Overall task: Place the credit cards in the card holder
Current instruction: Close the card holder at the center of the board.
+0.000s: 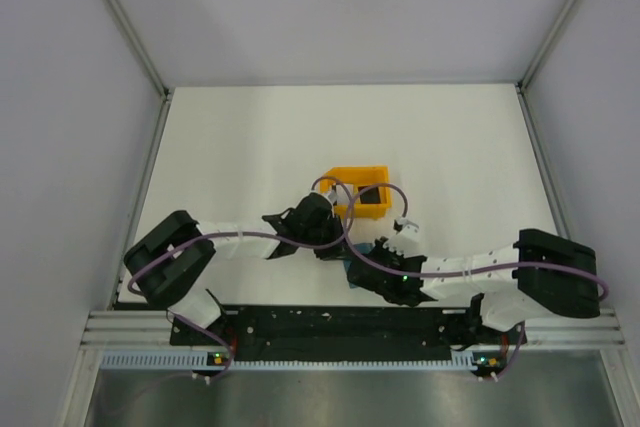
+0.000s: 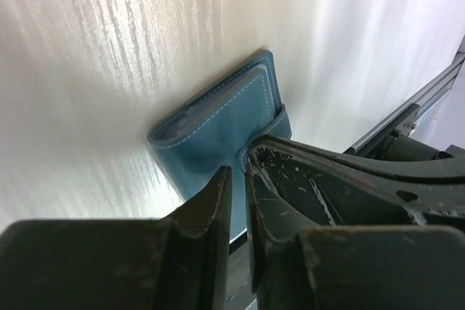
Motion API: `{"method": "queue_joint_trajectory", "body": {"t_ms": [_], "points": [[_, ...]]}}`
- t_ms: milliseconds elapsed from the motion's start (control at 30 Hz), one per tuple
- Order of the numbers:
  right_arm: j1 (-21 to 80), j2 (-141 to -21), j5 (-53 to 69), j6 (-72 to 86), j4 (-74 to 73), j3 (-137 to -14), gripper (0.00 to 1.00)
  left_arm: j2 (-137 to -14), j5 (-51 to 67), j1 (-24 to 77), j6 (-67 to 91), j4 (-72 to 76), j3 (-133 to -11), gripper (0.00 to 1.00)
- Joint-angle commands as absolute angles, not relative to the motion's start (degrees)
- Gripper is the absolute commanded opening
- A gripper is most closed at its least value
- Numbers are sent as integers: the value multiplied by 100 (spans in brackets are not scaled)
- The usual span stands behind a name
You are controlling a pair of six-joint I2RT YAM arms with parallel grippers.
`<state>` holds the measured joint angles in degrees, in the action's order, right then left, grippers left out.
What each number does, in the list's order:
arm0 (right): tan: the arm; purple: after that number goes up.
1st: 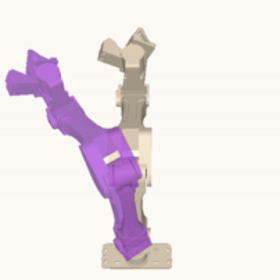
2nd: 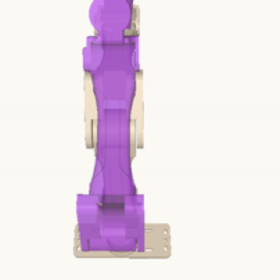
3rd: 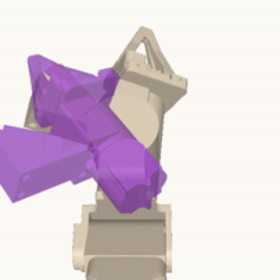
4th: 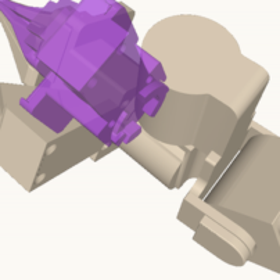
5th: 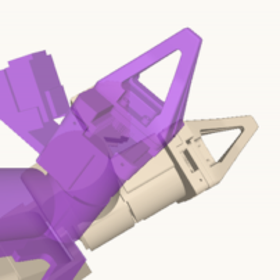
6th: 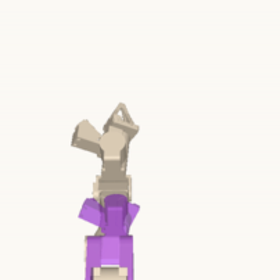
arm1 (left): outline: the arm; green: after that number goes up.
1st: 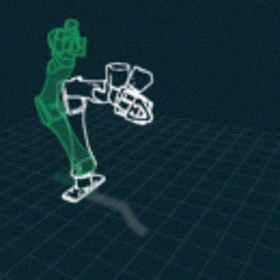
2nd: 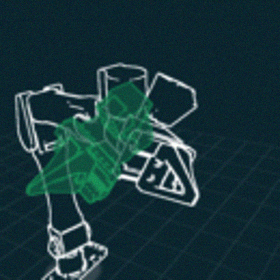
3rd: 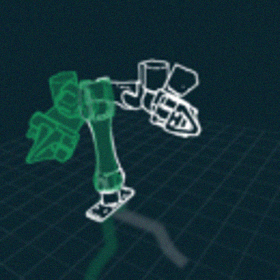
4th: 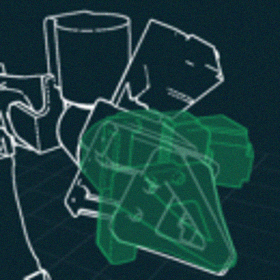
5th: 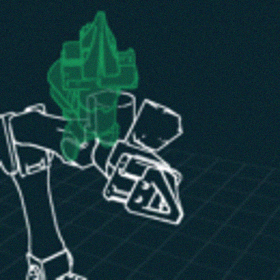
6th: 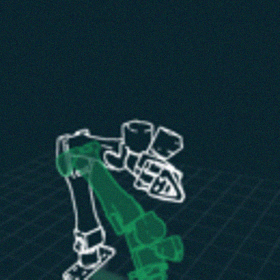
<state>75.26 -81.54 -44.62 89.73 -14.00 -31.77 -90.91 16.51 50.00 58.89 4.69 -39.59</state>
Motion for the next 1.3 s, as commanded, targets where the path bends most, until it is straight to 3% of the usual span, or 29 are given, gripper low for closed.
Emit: {"method": "queue_joint_trajectory", "body": {"t_ms": [0,67,233,700,1267], "points": [[7567,-8544,-3138,9229,-2321,-2339,0,-8552,1379,5019,5941,606,-3736,14],[7576,-8438,-3146,9194,-2268,-2303,0,-8464,1546,5019,5950,773,-3639,10],[7567,-8587,-3138,8965,-2224,-2434,0,-8665,1696,5036,5836,616,-3893,10],[7515,-8227,-3111,8728,-1943,-2224,0,-9219,1486,5387,6214,659,-4043,14],[7427,-7945,-2997,8525,-1635,-2022,0,-9000,950,5458,6952,1240,-3568,18]]}}
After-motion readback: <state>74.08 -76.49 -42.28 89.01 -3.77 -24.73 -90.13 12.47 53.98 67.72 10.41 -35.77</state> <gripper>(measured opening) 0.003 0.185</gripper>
